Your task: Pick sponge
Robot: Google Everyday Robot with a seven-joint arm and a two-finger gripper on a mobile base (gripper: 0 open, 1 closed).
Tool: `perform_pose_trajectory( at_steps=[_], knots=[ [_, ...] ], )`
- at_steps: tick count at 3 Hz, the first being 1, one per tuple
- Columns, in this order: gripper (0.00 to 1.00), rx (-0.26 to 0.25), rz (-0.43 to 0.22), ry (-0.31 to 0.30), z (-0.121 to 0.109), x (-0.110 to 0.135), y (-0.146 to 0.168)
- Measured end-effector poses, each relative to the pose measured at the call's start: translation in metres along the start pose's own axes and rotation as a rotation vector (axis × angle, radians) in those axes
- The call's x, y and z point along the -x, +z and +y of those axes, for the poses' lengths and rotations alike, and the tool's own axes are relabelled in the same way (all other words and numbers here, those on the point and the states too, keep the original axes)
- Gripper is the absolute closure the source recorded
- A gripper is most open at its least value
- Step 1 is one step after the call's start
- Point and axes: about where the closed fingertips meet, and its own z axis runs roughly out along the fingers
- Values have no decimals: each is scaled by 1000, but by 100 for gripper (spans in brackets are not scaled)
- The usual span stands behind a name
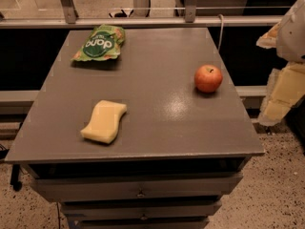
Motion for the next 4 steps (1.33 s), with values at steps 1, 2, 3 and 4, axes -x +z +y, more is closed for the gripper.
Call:
perform_pose_trajectory(
  at_steps=[1,2,3,4],
  knots=[
    [0,0,0,0,0,0,0],
    [0,-2,-22,-38,-5,13,8],
    [0,5,-105,-133,-22,50,33],
    [0,30,-221,-258,-37,102,65]
  ],
)
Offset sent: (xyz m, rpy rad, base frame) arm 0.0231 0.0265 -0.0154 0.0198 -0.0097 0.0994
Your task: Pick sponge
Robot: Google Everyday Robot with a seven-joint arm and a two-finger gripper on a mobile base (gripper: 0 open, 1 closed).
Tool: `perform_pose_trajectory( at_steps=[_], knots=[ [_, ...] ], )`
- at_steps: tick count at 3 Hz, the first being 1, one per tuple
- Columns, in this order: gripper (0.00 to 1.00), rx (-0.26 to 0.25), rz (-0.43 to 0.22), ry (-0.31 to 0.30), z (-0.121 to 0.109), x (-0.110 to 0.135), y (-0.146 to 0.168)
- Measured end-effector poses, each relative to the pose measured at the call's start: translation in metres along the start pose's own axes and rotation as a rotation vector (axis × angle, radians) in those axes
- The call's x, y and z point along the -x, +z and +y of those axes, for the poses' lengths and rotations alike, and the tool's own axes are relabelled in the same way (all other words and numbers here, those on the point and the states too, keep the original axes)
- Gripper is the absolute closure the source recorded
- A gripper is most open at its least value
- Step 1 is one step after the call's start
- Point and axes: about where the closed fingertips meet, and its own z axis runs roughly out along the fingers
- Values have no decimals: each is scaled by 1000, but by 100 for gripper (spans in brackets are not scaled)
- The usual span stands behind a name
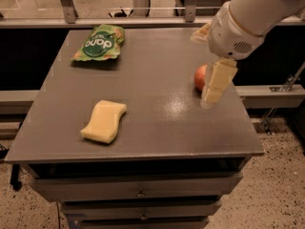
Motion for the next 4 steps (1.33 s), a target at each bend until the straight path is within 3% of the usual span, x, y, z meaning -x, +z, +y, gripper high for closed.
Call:
perform_pose_trajectory(
  at_steps=[1,2,3,4],
  knots=[
    [0,55,-135,-95,-17,36,49],
    [0,122,-281,-122,-25,62,90],
    [0,204,-442,-121,-17,91,121],
    [0,304,-574,-170,3,135,137]
  ],
)
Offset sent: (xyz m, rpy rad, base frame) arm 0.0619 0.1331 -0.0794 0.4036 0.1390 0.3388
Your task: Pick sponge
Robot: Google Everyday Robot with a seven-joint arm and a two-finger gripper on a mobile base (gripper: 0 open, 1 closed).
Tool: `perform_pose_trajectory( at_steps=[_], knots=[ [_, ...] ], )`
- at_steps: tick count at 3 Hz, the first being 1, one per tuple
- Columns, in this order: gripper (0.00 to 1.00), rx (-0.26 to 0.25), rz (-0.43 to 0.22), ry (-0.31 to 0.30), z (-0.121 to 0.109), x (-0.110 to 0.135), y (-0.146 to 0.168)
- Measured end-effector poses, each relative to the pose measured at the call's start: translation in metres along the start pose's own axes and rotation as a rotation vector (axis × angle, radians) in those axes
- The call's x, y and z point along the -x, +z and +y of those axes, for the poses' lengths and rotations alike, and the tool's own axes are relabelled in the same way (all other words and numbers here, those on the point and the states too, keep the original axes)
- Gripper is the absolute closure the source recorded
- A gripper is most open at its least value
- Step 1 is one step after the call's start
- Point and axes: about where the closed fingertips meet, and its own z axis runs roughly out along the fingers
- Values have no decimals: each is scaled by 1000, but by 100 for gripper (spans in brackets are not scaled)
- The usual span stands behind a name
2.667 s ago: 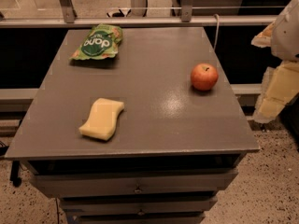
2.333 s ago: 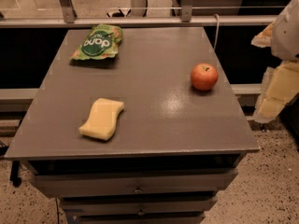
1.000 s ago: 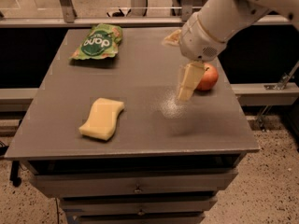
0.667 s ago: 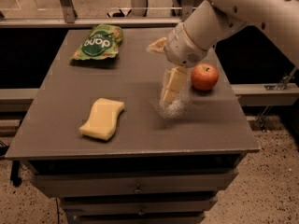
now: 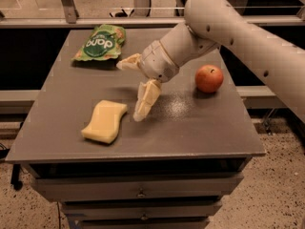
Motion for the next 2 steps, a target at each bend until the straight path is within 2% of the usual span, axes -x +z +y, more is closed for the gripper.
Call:
perform_pose_trajectory(
  at_steps=[1,2],
  knots=[
    [0,87,-62,-60,10,25,29],
    [0,157,-62,-154,23,42,50]
  ],
)
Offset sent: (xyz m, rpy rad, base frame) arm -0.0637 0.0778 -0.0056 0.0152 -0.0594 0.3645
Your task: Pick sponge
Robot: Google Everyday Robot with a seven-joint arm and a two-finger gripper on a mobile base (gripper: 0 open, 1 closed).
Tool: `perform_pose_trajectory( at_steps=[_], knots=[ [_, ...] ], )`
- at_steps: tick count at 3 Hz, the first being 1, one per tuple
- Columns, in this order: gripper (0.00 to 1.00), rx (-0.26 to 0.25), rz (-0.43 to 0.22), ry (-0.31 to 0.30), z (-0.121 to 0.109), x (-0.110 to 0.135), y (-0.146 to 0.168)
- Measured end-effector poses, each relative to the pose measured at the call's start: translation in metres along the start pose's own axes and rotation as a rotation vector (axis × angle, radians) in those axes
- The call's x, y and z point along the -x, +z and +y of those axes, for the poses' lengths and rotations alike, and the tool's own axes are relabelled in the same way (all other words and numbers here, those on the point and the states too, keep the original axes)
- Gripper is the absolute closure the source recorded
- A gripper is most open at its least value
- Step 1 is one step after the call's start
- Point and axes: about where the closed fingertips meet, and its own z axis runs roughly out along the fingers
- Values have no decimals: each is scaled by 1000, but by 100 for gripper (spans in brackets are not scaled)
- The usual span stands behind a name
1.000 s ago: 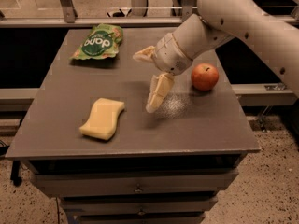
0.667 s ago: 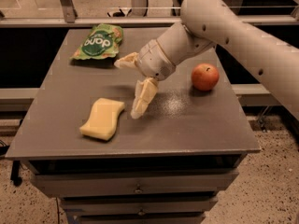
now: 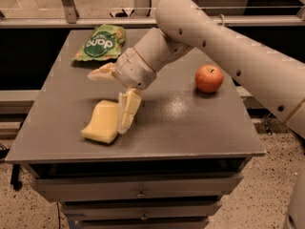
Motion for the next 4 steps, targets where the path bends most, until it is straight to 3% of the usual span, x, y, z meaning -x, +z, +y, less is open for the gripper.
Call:
perform_pose_trajectory(
  at_steps=[2,3,4],
  knots=[
    [0,82,43,-110,8,-1,13],
    [16,102,50,-121,9,-6,12],
    [39,113,50,-109,12,-12,10]
  ],
)
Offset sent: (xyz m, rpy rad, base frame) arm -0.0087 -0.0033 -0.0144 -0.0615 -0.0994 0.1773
